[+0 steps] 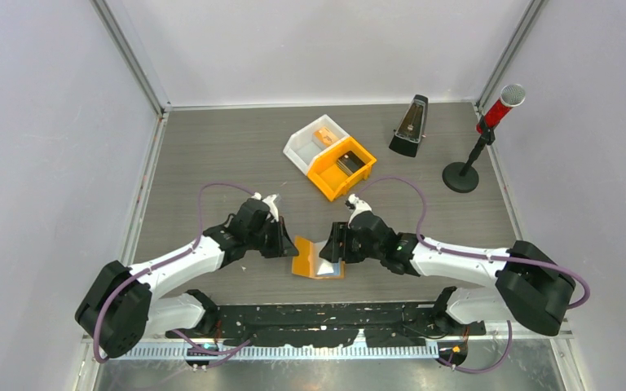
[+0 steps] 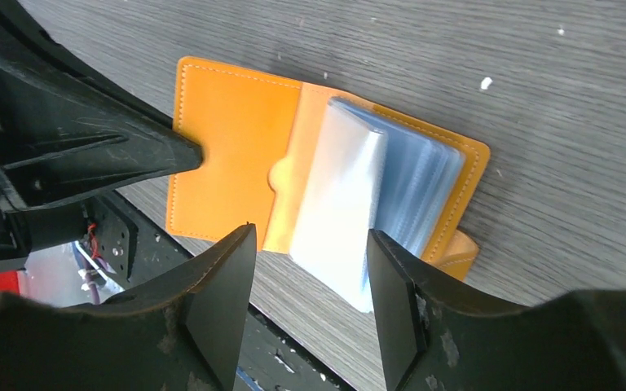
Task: Take the credit cards out of the card holder
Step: Remove the credit card from the card holder.
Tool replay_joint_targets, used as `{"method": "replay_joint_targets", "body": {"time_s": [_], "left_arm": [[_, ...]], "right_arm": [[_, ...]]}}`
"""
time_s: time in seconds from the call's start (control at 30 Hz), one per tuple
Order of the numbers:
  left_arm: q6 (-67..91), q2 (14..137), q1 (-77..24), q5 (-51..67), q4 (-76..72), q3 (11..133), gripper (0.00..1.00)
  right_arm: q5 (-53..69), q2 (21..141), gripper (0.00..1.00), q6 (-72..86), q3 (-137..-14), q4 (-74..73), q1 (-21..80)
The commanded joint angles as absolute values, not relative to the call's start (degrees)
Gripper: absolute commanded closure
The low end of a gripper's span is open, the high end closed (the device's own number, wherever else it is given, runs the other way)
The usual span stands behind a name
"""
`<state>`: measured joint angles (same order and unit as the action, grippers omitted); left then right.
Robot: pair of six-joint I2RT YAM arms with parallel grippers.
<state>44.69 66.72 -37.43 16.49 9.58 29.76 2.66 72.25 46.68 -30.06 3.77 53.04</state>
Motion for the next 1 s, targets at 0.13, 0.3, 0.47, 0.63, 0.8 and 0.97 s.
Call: {"method": "replay_joint_targets", "body": {"time_s": [0.13,0.3,0.47,0.63,0.8,0.97], "left_arm": [[45.07,65.85,-38.05,17.09,7.01,29.01,1.0],[45.09,65.96,-38.12,16.97,6.92,28.92,1.0],[45.31,66.1,-38.06,16.97,6.71,29.0,1.0],[45.35,66.35,-38.18,17.29,6.66,29.07,1.0],[45.35,66.33,-38.31,17.27,6.68,29.12,1.0],[45.35,66.74,-38.47,17.32,6.61,29.28,1.0]], "right_arm": [[-1.85,73.5,0.4,47.09,-31.83,1.51,53.16],[-1.98,74.99,0.4,46.92,-32.25,1.08,53.15],[-1.51,75.26,0.4,47.15,-31.92,1.77,53.18],[-0.9,74.48,0.48,46.65,-32.09,2.33,53.18],[-0.86,74.3,0.5,46.26,-32.66,1.81,53.17],[1.27,74.2,0.5,46.33,-32.7,2.41,53.18]]}}
